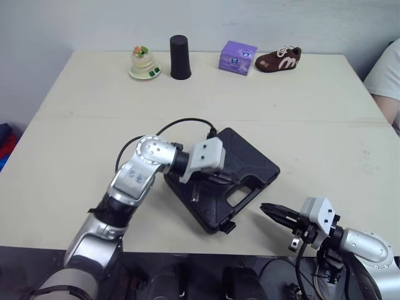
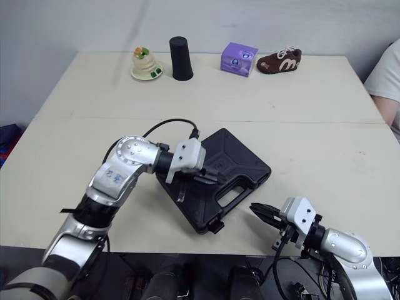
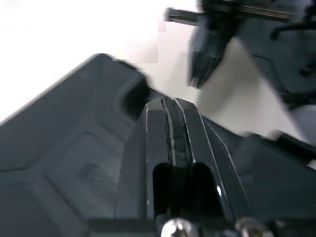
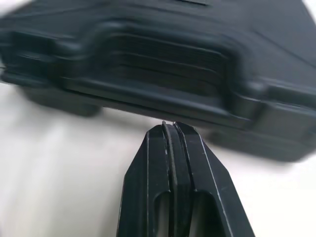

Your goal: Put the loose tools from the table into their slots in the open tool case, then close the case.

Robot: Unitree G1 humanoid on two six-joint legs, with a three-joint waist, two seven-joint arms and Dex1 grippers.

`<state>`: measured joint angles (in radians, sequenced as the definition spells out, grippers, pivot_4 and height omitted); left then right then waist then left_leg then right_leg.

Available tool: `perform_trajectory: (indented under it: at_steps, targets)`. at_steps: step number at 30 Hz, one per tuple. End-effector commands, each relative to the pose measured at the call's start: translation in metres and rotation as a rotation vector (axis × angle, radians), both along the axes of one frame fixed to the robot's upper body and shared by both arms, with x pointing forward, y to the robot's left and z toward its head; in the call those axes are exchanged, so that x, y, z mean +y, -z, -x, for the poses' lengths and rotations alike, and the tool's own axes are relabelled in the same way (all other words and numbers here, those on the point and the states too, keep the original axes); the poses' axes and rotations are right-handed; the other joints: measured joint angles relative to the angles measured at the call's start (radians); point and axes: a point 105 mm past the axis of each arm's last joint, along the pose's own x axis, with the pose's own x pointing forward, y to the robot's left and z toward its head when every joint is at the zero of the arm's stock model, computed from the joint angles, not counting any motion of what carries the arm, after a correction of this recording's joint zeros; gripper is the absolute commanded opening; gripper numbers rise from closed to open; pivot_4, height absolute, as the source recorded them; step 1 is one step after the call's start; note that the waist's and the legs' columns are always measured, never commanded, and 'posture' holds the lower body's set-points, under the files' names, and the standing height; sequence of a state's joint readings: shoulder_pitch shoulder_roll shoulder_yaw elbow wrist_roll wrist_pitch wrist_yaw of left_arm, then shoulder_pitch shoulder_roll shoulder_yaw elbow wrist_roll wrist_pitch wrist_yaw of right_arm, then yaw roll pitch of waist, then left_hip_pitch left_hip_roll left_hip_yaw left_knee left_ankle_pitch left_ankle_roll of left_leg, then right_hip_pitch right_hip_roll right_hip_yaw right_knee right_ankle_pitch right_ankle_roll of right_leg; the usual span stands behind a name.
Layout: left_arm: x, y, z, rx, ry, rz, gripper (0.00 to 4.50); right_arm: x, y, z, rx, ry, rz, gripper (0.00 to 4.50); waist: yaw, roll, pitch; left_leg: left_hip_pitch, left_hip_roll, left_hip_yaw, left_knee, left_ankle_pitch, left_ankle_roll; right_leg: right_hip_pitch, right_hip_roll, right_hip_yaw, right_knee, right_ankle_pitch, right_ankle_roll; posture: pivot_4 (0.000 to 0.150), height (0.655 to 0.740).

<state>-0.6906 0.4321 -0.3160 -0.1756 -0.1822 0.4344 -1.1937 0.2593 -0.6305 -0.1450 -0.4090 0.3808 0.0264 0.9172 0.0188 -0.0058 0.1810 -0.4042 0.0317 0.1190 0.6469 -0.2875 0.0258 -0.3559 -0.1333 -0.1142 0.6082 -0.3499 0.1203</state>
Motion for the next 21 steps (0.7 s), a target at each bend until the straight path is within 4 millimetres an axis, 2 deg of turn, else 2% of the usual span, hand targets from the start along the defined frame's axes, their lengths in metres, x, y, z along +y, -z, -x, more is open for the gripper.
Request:
perform_trajectory:
  at_steps: [1, 5, 6, 11, 12, 16, 19, 21]
  targets:
    - [0.003, 0.007, 0.021, -0.001, 0.066, -0.004, 0.02, 0.016, -0.019, 0.007, -0.109, -0.080, -0.018, 0.00, 0.002, 0.000, 0.001, 0.000, 0.000, 0.000, 0.001, 0.000, 0.001, 0.000, -0.001, 0.001, 0.001, 0.000, 0.001, 0.150, 0.7400]
    - [0.002, 0.015, 0.031, 0.030, 0.065, -0.010, 0.02, 0.026, -0.007, 0.020, -0.027, -0.178, 0.006, 0.00, 0.010, -0.001, 0.005, -0.001, 0.000, -0.003, 0.000, 0.001, 0.000, -0.001, -0.003, 0.010, 0.001, 0.005, 0.001, 0.150, 0.7400]
    - [0.002, 0.019, 0.031, 0.037, 0.043, -0.021, 0.02, 0.027, -0.002, 0.023, -0.005, -0.203, 0.022, 0.00, 0.009, -0.001, 0.005, -0.001, 0.000, -0.004, 0.000, 0.000, -0.002, 0.000, -0.009, 0.009, 0.001, 0.005, 0.000, 0.150, 0.7400]
    - [0.007, 0.025, 0.029, 0.094, -0.044, -0.009, 0.02, 0.030, 0.007, 0.024, 0.030, -0.218, 0.029, 0.00, 0.004, 0.000, 0.005, -0.001, 0.000, -0.002, 0.000, 0.003, 0.000, -0.001, -0.005, 0.007, 0.002, 0.004, -0.001, 0.150, 0.7400]
    - [0.012, 0.028, 0.028, 0.083, -0.057, -0.034, 0.02, 0.030, 0.009, 0.024, 0.041, -0.218, 0.031, 0.00, 0.005, 0.000, 0.005, -0.001, 0.000, -0.002, 0.000, 0.003, 0.000, -0.002, -0.001, 0.006, 0.002, 0.004, -0.001, 0.150, 0.7400]
    - [0.023, 0.034, 0.027, 0.065, -0.073, -0.085, 0.02, 0.031, 0.013, 0.025, 0.060, -0.222, 0.039, 0.00, 0.005, -0.001, 0.005, 0.000, 0.001, -0.001, 0.001, 0.004, 0.001, -0.001, 0.000, 0.006, 0.003, 0.004, -0.001, 0.150, 0.7400]
    - [0.037, 0.032, 0.024, 0.054, -0.106, -0.105, 0.02, 0.040, 0.019, 0.029, 0.095, -0.257, 0.034, 0.00, 0.005, 0.000, 0.005, 0.000, 0.001, -0.002, 0.001, 0.004, 0.001, -0.001, -0.001, 0.008, 0.003, 0.004, -0.001, 0.150, 0.7400]
    - [0.045, 0.038, 0.021, 0.050, -0.133, -0.137, 0.02, 0.047, 0.020, 0.028, 0.098, -0.274, 0.023, 0.00, 0.003, 0.000, 0.005, 0.000, 0.002, -0.002, 0.001, 0.004, 0.000, -0.001, -0.001, 0.009, 0.004, 0.004, -0.001, 0.150, 0.7400]
